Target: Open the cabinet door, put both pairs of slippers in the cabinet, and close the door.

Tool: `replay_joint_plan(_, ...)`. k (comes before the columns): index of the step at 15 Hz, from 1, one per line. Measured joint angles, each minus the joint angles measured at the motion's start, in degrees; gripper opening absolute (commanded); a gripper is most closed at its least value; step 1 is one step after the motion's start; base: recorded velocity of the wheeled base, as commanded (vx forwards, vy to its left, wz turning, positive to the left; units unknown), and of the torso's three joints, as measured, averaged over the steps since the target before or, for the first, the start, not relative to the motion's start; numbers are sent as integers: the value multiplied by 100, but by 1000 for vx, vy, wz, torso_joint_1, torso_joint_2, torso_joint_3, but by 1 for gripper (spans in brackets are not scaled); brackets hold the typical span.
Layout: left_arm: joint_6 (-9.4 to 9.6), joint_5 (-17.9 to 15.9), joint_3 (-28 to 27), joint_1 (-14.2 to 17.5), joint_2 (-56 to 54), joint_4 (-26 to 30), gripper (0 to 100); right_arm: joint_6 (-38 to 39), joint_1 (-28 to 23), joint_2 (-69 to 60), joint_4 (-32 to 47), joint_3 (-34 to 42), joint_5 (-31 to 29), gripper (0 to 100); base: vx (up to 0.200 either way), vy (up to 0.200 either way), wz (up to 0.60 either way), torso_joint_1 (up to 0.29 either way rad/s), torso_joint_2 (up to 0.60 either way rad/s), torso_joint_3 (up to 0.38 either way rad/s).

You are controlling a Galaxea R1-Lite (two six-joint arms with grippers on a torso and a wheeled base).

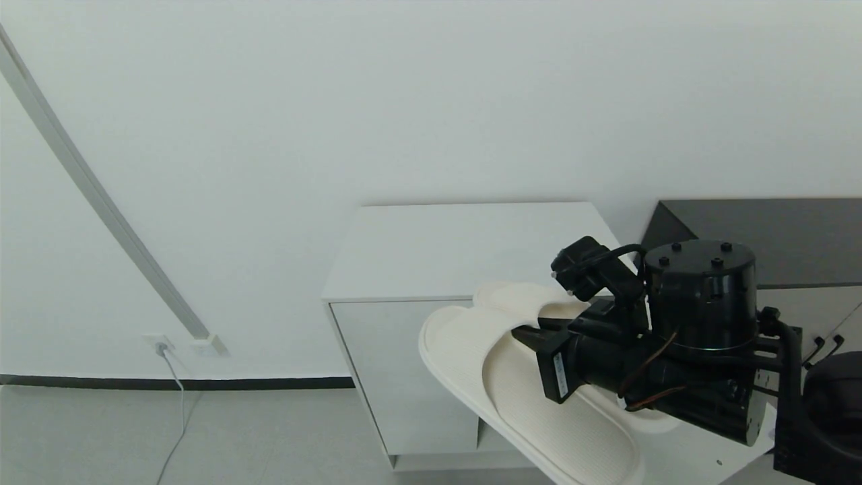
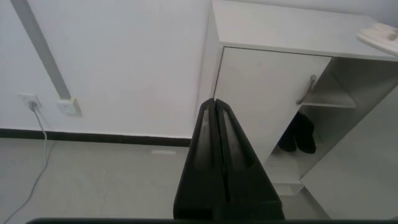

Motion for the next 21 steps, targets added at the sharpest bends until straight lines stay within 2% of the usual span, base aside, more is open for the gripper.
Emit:
replay_joint_plan(3, 0, 0, 0, 0, 0, 0, 0, 4, 0, 2, -79, 0, 0, 0, 0, -200, 0, -1, 5, 2)
replay_joint_plan(21, -5, 0, 0, 0, 0, -2, 0, 1, -13, 45, -445, 288, 69, 0, 0, 0, 0, -7, 15, 8)
